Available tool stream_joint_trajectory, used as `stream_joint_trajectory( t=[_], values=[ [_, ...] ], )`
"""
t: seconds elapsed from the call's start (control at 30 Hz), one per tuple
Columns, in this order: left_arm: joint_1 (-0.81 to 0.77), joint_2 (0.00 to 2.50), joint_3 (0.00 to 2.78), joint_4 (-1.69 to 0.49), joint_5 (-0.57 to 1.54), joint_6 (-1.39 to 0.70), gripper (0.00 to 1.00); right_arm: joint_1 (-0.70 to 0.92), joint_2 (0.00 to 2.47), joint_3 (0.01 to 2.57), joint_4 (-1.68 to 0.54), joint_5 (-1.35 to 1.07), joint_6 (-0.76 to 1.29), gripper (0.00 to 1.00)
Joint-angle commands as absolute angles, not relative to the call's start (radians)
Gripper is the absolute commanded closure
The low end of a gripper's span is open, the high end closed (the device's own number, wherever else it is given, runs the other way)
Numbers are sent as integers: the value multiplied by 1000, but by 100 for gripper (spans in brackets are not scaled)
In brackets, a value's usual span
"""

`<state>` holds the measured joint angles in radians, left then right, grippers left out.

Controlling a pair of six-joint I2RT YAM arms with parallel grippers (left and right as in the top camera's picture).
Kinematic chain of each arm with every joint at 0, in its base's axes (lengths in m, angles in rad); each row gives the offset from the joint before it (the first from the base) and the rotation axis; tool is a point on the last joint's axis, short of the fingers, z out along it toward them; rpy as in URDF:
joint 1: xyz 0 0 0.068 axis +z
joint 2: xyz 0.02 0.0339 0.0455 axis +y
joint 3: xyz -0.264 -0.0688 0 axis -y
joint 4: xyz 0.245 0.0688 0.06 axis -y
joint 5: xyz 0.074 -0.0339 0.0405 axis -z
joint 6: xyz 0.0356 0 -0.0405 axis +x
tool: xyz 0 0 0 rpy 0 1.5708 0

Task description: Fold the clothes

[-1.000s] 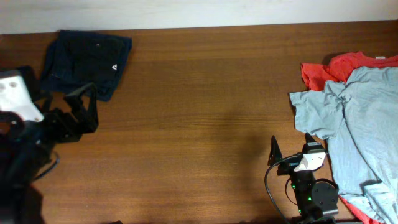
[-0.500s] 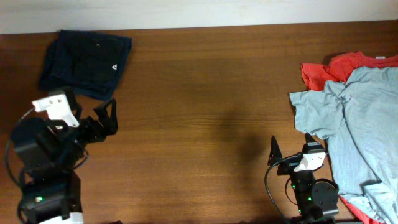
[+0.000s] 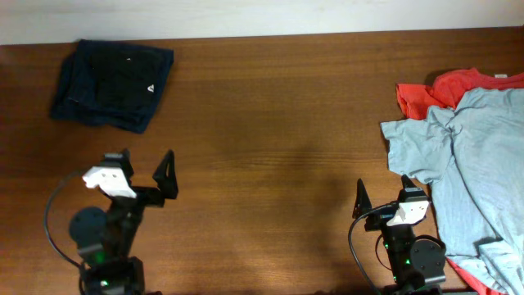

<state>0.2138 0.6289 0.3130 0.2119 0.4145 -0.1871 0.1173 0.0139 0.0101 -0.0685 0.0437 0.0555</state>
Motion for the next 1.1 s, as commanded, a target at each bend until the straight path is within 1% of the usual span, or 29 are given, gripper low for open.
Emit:
stream_joint_trajectory(
  t=[0.0,0.37,0.67,0.8,1.07],
  values=[
    [194,587,233,252,330,-186,1,110,3,6,-76,60,56,1],
    [104,459,86,251,79,-186,1,110,3,6,-76,60,56,1],
    [52,364,10,249,-24,-186,1,110,3,6,-76,60,56,1],
    [52,349,9,204,-46,-186,1,110,3,6,-76,60,56,1],
    [52,235,9,7,-73,-186,1,110,3,6,-76,60,56,1]
  ],
)
